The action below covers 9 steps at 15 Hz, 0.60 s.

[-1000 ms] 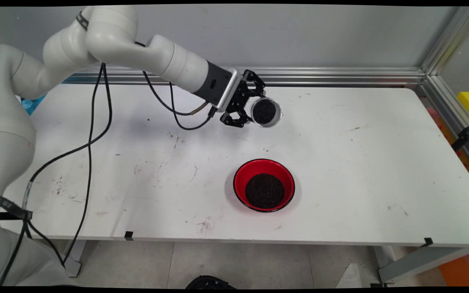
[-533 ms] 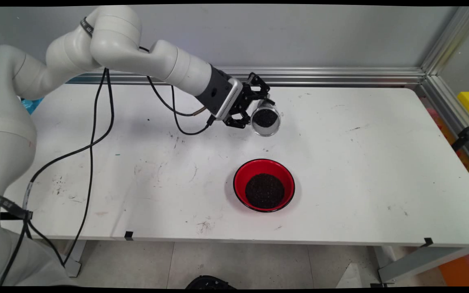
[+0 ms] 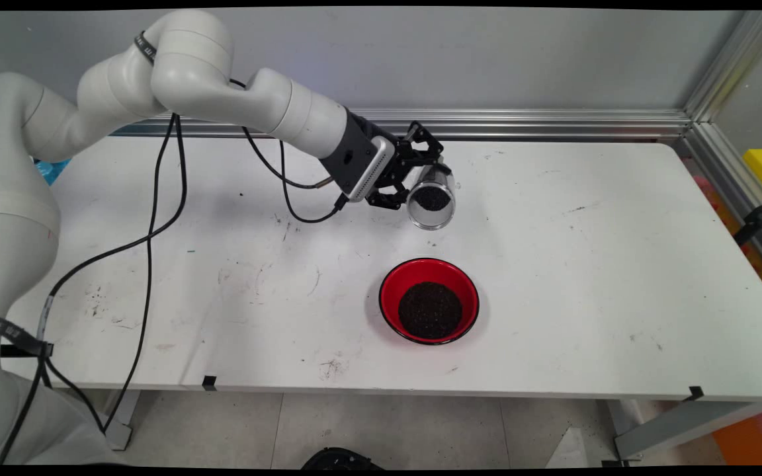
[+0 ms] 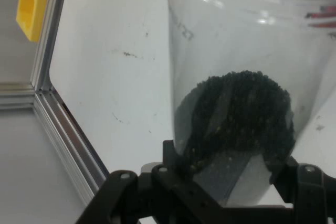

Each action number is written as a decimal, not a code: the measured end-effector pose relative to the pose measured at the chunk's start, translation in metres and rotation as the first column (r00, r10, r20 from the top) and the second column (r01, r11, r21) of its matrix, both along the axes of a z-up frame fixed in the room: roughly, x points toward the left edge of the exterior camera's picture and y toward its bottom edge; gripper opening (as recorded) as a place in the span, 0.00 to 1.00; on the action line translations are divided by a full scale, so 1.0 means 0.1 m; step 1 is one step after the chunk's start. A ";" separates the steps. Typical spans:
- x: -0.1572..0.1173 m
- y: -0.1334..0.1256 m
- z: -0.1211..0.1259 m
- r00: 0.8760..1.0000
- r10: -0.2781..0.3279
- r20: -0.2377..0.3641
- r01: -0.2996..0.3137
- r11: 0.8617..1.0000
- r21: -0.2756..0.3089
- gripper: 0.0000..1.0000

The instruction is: Pour the black seasoning powder in the red bowl

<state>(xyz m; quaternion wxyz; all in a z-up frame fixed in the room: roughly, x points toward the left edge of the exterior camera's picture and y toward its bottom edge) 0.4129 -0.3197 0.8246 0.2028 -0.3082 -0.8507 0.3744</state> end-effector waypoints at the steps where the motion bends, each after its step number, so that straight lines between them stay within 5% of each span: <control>1: 0.00 0.00 0.00 1.000 -0.005 0.002 0.005 1.000 -0.005 0.00; 9: -0.03 -0.01 0.00 0.999 -0.033 0.015 0.034 0.999 -0.030 0.00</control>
